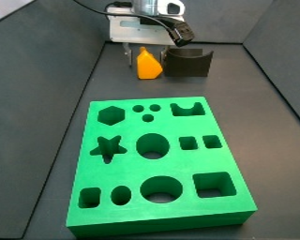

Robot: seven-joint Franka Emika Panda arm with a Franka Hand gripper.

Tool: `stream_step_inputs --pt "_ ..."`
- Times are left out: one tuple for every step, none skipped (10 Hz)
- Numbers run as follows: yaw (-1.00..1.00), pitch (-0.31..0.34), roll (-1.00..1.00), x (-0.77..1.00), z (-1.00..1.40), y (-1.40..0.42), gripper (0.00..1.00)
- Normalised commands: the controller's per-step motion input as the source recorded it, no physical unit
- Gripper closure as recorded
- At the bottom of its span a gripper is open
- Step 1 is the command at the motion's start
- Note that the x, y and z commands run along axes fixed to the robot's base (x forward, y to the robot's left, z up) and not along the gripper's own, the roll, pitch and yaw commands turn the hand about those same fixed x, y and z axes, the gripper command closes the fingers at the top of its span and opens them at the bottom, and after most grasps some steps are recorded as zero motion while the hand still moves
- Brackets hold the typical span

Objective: Pick up the 3 prong object. Move up. Place the 3 prong object on the fixture. Regrasp the 3 prong object. Move to above the board. Insert the 3 prong object.
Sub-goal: Pick up the 3 prong object.

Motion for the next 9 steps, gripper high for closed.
stream_step_inputs --pt "0.0 -0.013 -0.02 0.0 -0.01 0.0 0.0" --pt "0.0 0.0 0.0 0.0 0.0 0.0 0.0" --pt "0.0 0.0 0.0 0.0 0.0 0.0 1.0" --pt "0.0 0.0 0.0 0.0 0.0 0.0 1.0" --pt "0.0 0.0 0.0 0.0 0.0 0.0 1.0" --pt "0.0 0.0 0.0 0.0 0.0 0.0 1.0" --pt "0.0 0.0 0.0 0.0 0.0 0.0 1.0" --pt "0.0 0.0 0.0 0.0 0.0 0.0 1.0" --pt "0.0 0.0 0.0 0.0 0.0 0.0 1.0"
